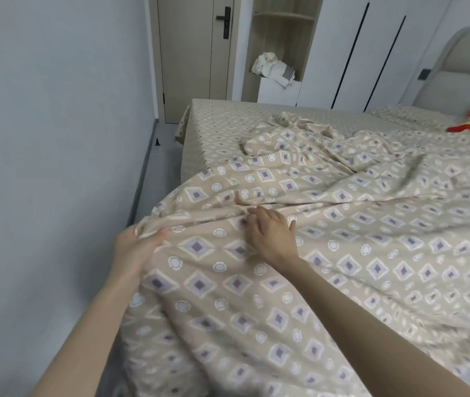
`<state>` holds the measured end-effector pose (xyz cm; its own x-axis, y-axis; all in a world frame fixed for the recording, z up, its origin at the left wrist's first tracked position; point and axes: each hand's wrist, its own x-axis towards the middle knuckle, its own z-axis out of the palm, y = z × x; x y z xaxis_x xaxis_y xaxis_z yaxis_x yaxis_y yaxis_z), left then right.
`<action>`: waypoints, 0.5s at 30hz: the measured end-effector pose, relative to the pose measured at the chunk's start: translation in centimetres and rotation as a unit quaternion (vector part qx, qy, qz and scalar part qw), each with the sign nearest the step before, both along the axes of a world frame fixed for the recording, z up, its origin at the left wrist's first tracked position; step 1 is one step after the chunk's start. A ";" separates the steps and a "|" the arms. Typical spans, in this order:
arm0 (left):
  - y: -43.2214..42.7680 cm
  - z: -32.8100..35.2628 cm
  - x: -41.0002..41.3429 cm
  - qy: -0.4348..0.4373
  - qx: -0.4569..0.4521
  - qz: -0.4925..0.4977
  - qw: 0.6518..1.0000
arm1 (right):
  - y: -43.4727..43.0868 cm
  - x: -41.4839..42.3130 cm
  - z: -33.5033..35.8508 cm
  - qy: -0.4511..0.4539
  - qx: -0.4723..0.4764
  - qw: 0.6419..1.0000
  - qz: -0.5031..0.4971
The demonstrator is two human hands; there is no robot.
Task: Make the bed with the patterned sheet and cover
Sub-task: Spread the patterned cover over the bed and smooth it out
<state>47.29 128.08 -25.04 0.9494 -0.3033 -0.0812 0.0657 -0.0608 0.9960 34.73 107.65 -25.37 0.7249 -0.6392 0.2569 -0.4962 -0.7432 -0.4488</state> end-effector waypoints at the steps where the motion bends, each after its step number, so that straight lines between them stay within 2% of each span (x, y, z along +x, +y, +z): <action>1: 0.3 0.0 0.3 -0.016 -0.002 0.015 1.000 | 0.1 0.1 0.0 0.011 0.003 1.000 0.008; 4: 1.2 -1.1 1.2 -0.057 0.033 0.069 0.995 | 0.4 0.4 -0.4 0.059 0.022 0.997 0.041; 7: 1.7 -3.9 2.4 -0.074 0.179 0.061 0.979 | 0.2 0.4 -1.2 0.100 0.020 0.992 0.069; 9: 2.0 -6.1 3.1 -0.083 0.313 -0.009 0.946 | -0.2 0.6 -1.9 0.114 0.006 0.990 0.080; 12: 2.1 -7.5 3.5 -0.097 0.480 -0.076 0.868 | -1.0 0.7 -2.3 0.116 0.013 0.988 0.102; 14: 1.2 -7.6 3.2 -0.144 0.500 -0.105 0.847 | -1.7 0.7 -1.8 0.080 0.038 0.989 0.117; 15: 0.3 -7.1 2.7 -0.164 0.466 -0.122 0.861 | -2.1 0.6 -1.3 0.049 0.048 0.991 0.115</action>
<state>50.03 128.35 -32.18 0.8848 -0.4450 -0.1380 -0.3372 -0.8161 0.4693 35.36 105.53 -26.72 0.8727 -0.4724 0.1233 -0.3636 -0.7975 -0.4815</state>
